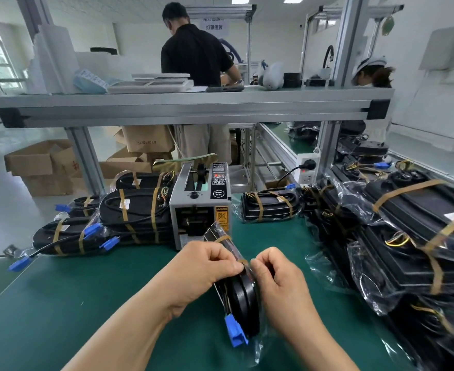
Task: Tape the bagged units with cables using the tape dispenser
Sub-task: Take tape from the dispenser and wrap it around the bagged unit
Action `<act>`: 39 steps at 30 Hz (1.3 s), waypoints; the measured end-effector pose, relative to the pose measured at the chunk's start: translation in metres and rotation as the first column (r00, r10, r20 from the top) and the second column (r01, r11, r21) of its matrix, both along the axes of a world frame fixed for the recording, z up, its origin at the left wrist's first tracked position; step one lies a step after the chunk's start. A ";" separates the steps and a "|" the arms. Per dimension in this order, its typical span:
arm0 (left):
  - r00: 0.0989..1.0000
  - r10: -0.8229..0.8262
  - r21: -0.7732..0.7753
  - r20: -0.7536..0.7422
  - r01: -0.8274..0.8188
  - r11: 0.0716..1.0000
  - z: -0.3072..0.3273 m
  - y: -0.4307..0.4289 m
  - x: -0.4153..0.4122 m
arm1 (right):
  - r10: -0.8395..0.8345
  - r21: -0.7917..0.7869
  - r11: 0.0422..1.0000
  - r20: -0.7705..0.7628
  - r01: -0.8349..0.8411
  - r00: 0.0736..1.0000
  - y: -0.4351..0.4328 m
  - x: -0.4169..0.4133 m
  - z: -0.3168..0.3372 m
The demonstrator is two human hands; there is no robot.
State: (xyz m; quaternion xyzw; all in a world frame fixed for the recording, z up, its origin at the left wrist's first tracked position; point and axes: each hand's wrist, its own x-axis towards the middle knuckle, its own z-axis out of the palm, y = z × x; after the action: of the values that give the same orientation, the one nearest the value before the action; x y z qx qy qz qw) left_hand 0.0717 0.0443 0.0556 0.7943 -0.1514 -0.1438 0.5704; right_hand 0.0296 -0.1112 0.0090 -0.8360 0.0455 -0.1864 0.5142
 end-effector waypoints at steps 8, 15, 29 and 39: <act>0.998 0.031 0.094 0.054 -0.036 0.995 -0.002 -0.004 0.004 | -0.008 -0.022 1.000 -0.013 0.007 1.000 0.000 0.000 0.000; 0.993 0.067 0.148 0.100 -0.082 0.986 -0.007 -0.004 0.005 | -0.007 -0.007 1.000 -0.032 0.007 0.999 0.001 0.000 -0.002; 0.957 0.202 0.145 0.210 -0.235 0.961 -0.026 -0.010 -0.002 | -0.002 -0.014 1.000 -0.026 0.001 1.000 0.002 0.000 -0.002; 0.978 0.181 0.037 0.107 -0.186 0.982 -0.029 -0.009 0.003 | -0.011 -0.017 1.000 -0.033 0.011 0.999 -0.003 0.000 -0.004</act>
State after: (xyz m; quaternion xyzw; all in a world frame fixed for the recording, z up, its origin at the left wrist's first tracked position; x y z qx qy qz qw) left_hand 0.0743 0.0356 0.0262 0.8244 -0.1033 -0.0530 0.5539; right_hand 0.0294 -0.1139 0.0050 -0.8430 0.0569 -0.1760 0.5052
